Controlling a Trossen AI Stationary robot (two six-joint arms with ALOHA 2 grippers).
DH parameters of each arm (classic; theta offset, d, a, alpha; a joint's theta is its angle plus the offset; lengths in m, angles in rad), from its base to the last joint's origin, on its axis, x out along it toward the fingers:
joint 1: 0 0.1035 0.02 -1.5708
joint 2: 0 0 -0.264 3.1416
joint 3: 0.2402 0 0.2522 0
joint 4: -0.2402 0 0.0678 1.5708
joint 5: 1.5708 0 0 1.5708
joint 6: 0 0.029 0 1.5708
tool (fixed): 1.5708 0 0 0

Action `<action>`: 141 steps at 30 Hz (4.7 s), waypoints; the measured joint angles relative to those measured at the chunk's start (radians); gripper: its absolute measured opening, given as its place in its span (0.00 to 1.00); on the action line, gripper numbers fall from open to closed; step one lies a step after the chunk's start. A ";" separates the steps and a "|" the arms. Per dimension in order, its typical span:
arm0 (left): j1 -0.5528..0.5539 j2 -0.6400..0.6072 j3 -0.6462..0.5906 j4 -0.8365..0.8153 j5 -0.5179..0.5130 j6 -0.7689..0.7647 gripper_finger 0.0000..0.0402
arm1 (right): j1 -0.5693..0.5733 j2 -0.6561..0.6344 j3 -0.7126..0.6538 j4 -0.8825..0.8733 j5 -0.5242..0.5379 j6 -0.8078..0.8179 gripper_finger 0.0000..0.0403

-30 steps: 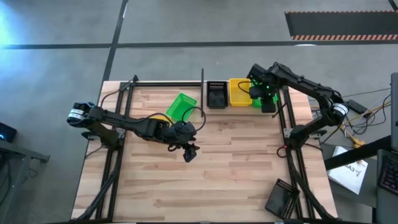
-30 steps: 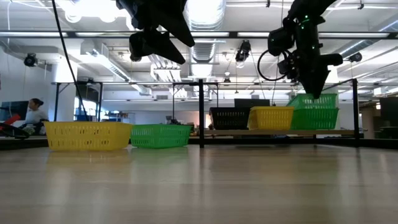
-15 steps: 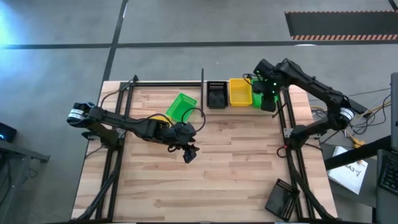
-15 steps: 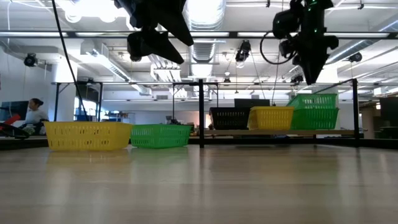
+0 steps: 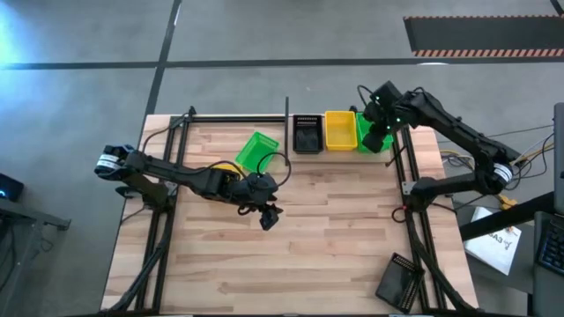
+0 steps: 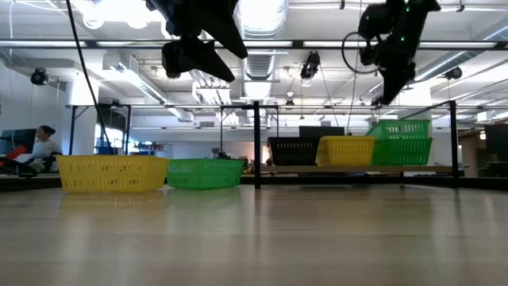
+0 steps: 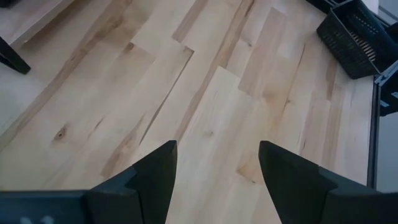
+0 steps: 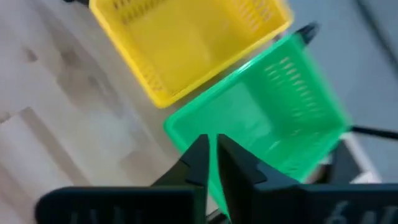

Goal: Stack baskets on shelf by color
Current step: Stack the bottom green bin on top of the green bin on the shelf, then stack the yellow bin on top of the yellow bins on the shelf

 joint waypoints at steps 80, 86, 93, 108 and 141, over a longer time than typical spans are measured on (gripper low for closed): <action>0.149 0.029 -0.121 -0.397 0.311 -0.160 0.01 | 0.735 -0.319 -0.265 0.458 0.213 0.775 0.02; 0.098 -0.040 -0.053 -0.382 0.485 0.043 0.00 | 0.735 -0.305 -0.265 0.488 0.050 0.740 0.03; 0.078 -0.098 0.002 -0.087 0.662 0.149 0.00 | 0.735 -0.285 -0.277 0.494 -0.204 0.674 0.13; 0.079 -0.125 -0.004 0.905 0.804 0.053 0.00 | 0.732 -0.427 -0.614 1.326 -0.420 0.811 0.39; 0.086 0.049 0.006 1.392 0.754 -0.103 0.00 | 0.623 0.074 -0.306 2.492 -1.038 1.318 0.44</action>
